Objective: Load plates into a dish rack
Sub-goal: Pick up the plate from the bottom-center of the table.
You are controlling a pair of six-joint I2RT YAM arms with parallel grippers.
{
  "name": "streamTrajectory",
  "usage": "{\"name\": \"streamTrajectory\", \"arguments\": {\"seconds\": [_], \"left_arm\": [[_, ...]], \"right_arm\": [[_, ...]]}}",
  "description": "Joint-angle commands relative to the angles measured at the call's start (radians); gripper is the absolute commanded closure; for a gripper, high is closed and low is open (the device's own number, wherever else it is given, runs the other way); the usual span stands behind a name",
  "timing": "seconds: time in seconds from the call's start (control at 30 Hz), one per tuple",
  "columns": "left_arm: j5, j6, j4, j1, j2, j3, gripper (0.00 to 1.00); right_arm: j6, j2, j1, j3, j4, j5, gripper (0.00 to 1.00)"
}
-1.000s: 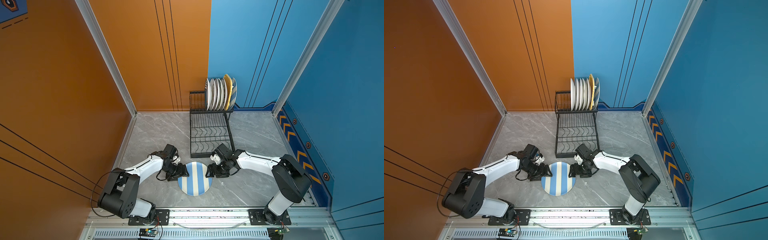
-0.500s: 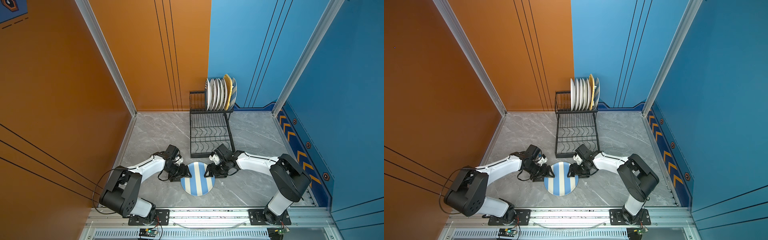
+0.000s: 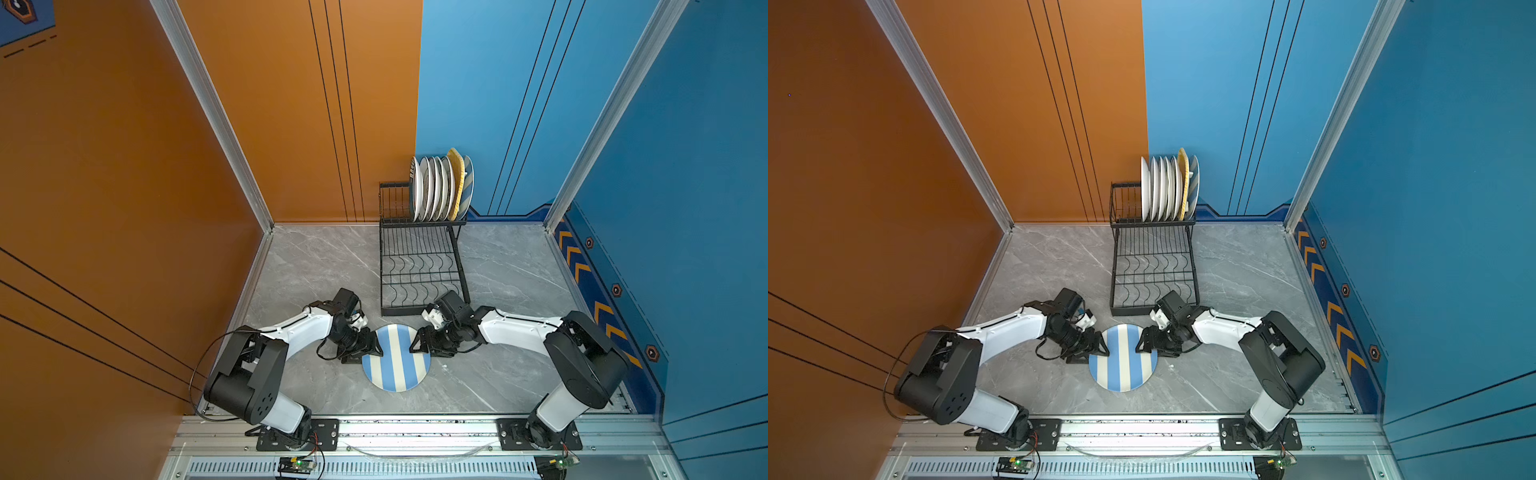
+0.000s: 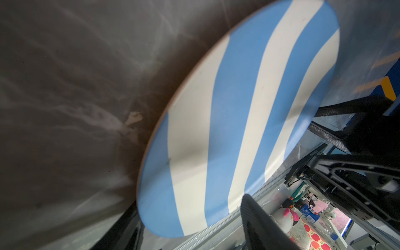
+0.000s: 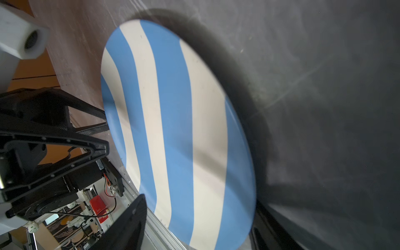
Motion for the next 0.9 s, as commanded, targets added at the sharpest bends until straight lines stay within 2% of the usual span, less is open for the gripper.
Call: {"name": "streamTrajectory", "arguments": {"seconds": [0.0,0.2,0.47,0.7,0.87], "left_arm": [[0.101,0.029,0.054,-0.039,0.037,-0.021,0.30],[0.111,0.032,0.064,-0.038,0.046,-0.020,0.30],[0.103,0.033,0.064,-0.031,0.045,-0.019,0.28],[0.095,0.033,0.064,-0.013,0.036,-0.018,0.24],[0.097,0.032,0.063,0.006,0.014,-0.015,0.19]], "right_arm": [[0.043,0.021,0.013,-0.062,0.160,-0.036,0.29],[0.063,0.030,0.012,-0.084,0.220,-0.065,0.32],[0.063,-0.014,0.012,-0.098,0.199,-0.044,0.41],[0.057,-0.039,0.012,-0.096,0.181,-0.060,0.69],[0.043,-0.061,0.013,-0.087,0.135,-0.060,0.83]]}}
